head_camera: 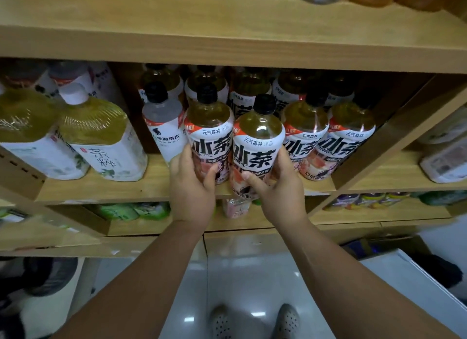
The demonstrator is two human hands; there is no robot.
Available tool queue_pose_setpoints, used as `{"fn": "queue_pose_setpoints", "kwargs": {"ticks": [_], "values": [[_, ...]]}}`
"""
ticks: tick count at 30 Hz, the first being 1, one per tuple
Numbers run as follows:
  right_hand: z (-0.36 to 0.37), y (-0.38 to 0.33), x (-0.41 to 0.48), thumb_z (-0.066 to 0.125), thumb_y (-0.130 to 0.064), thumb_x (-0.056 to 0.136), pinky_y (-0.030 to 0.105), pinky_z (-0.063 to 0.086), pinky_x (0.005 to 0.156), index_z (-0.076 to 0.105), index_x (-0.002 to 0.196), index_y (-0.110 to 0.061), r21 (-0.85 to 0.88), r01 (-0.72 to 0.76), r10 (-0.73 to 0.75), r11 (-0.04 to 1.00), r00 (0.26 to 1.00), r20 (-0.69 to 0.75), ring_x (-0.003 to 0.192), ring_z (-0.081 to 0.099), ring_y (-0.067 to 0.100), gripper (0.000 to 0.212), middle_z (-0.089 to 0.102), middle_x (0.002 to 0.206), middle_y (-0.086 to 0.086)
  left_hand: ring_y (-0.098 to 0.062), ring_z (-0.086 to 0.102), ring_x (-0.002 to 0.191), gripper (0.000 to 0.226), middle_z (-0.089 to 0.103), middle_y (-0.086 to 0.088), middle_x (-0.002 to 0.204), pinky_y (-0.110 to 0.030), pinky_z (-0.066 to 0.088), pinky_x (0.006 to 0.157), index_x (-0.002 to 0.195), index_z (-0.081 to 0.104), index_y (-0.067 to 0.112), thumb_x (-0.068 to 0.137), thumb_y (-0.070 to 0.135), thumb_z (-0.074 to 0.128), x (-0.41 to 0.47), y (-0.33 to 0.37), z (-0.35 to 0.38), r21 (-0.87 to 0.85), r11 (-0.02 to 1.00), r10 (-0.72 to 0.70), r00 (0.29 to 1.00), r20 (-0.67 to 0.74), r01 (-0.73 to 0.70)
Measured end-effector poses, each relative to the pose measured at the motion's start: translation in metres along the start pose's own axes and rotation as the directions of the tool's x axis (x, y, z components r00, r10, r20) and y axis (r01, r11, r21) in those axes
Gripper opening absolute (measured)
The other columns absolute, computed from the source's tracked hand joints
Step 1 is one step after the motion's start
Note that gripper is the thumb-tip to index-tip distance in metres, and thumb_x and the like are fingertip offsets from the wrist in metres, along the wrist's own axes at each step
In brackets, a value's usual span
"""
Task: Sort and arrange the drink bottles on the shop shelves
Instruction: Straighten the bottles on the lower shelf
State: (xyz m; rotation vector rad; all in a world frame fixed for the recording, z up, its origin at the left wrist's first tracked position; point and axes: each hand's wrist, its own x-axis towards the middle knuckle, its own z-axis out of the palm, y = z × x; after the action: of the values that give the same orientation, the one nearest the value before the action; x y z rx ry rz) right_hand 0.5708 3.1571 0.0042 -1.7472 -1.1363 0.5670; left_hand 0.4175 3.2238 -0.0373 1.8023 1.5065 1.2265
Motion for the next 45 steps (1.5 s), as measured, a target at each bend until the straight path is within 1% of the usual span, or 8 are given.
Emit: {"fn": "queue_pose_setpoints", "kwargs": {"ticks": [8,12,17,31,36,40,43,45], "values": [[-0.010,0.004,-0.008,0.082,-0.049,0.078,0.021,0.048,0.073,0.065,0.119,-0.020,-0.360,-0.004,-0.023,0.933,0.997,-0.071,0.086,0.067,0.009,0.053,0.074,0.097,-0.010,-0.023,0.060,0.115,0.067,0.058,-0.009,0.128,-0.042,0.053,0.097,0.153,0.042,0.015,0.095,0.034,0.070,0.001,-0.003,-0.004,0.103,0.994,0.042,0.999,0.004,-0.042],[-0.001,0.008,-0.004,0.082,-0.043,0.081,0.024,0.048,0.069,0.068,0.106,-0.020,-0.275,-0.054,0.020,0.960,0.992,-0.124,0.072,0.058,0.004,0.037,0.064,0.083,-0.017,-0.029,0.067,0.107,0.065,0.063,-0.012,0.122,-0.048,0.058,0.091,0.147,0.049,0.010,0.093,0.038,0.072,-0.004,-0.007,0.000,0.082,0.996,0.048,0.997,-0.061,-0.043],[0.016,0.006,-0.001,0.084,-0.041,0.080,0.035,0.057,0.090,0.069,0.121,-0.015,-0.124,-0.144,0.108,0.982,0.960,-0.257,0.096,0.067,0.011,0.051,0.075,0.106,-0.004,-0.031,0.068,0.106,0.063,0.068,-0.016,0.117,-0.048,0.058,0.089,0.144,0.055,0.006,0.092,0.035,0.074,-0.003,-0.010,0.006,0.111,0.994,0.018,0.994,-0.104,-0.007],[0.030,0.003,0.016,0.076,-0.046,0.087,0.038,0.056,0.086,0.066,0.123,-0.019,-0.131,-0.190,0.154,0.973,0.958,-0.244,0.091,0.066,0.017,0.046,0.073,0.100,-0.003,-0.029,0.068,0.102,0.059,0.072,-0.014,0.115,-0.044,0.058,0.087,0.145,0.054,0.006,0.095,0.035,0.070,-0.003,-0.011,0.003,0.133,0.991,0.024,0.993,-0.112,-0.009],[0.025,0.006,0.018,0.075,-0.047,0.087,0.018,0.032,0.056,0.068,0.100,-0.016,-0.219,-0.182,0.135,0.959,0.967,-0.215,0.059,0.044,-0.001,0.034,0.051,0.068,-0.015,-0.025,0.065,0.115,0.065,0.069,-0.009,0.127,-0.048,0.057,0.092,0.150,0.049,0.012,0.095,0.042,0.067,-0.001,-0.015,0.003,0.093,0.995,-0.021,0.996,-0.084,0.029],[0.014,0.002,0.017,0.075,-0.045,0.088,0.026,0.050,0.064,0.068,0.101,-0.017,-0.263,-0.155,0.117,0.952,0.981,-0.154,0.071,0.059,0.007,0.032,0.064,0.078,-0.012,-0.021,0.068,0.109,0.064,0.066,-0.001,0.129,-0.047,0.058,0.092,0.150,0.046,0.018,0.094,0.039,0.068,-0.002,-0.005,-0.002,0.039,0.997,-0.070,0.996,-0.051,0.072],[-0.005,-0.004,0.009,0.076,-0.048,0.086,0.031,0.056,0.087,0.066,0.124,-0.017,-0.276,-0.136,0.113,0.951,0.989,-0.098,0.096,0.065,0.012,0.050,0.070,0.102,-0.010,-0.023,0.068,0.102,0.057,0.056,0.009,0.119,-0.048,0.059,0.089,0.146,0.049,0.019,0.095,0.034,0.068,-0.009,0.006,-0.011,0.033,0.998,-0.052,0.998,-0.019,0.053],[-0.025,-0.003,0.002,0.076,-0.049,0.085,0.035,0.057,0.091,0.061,0.134,-0.018,-0.339,-0.087,0.064,0.937,0.995,-0.079,0.105,0.065,0.014,0.060,0.071,0.115,-0.006,-0.027,0.066,0.106,0.052,0.057,0.001,0.122,-0.050,0.057,0.089,0.141,0.052,0.014,0.094,0.029,0.069,-0.017,0.015,-0.018,0.074,0.997,0.037,0.999,-0.004,-0.036]]}}
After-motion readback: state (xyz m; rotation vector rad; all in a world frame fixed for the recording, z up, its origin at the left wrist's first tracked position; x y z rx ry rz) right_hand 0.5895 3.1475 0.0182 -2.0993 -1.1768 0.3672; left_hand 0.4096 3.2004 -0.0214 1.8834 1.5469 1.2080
